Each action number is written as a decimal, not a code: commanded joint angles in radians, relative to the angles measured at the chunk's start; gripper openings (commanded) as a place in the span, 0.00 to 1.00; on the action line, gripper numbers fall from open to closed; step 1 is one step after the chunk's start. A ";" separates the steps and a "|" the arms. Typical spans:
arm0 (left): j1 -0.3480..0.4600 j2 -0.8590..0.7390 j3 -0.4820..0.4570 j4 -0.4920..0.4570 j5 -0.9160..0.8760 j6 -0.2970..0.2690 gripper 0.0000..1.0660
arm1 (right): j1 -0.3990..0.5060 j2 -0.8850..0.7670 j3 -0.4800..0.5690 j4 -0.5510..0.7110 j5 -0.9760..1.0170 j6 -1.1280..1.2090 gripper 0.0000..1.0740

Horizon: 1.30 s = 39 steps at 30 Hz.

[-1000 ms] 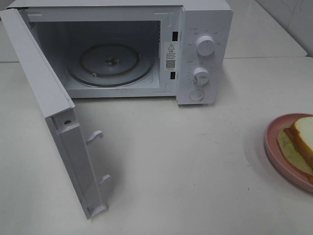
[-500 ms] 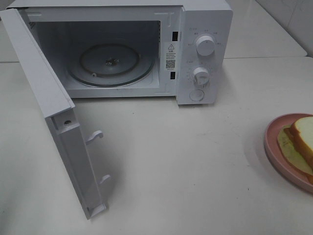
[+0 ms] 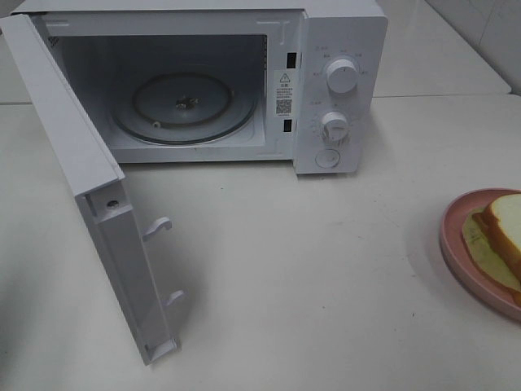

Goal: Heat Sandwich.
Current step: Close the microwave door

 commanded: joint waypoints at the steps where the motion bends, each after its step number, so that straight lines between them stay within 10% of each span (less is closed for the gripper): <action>1: -0.001 0.072 0.065 0.005 -0.181 -0.001 0.00 | -0.009 -0.028 0.001 0.002 -0.001 -0.009 0.71; 15: -0.001 0.408 0.155 0.170 -0.801 -0.002 0.00 | -0.009 -0.028 0.001 0.002 -0.001 -0.009 0.71; 26: -0.001 0.658 0.145 0.184 -0.990 -0.036 0.00 | -0.009 -0.028 0.001 0.002 -0.001 -0.009 0.71; 39: -0.180 0.908 0.052 0.222 -1.126 -0.050 0.00 | -0.009 -0.028 0.001 0.002 -0.001 -0.009 0.71</action>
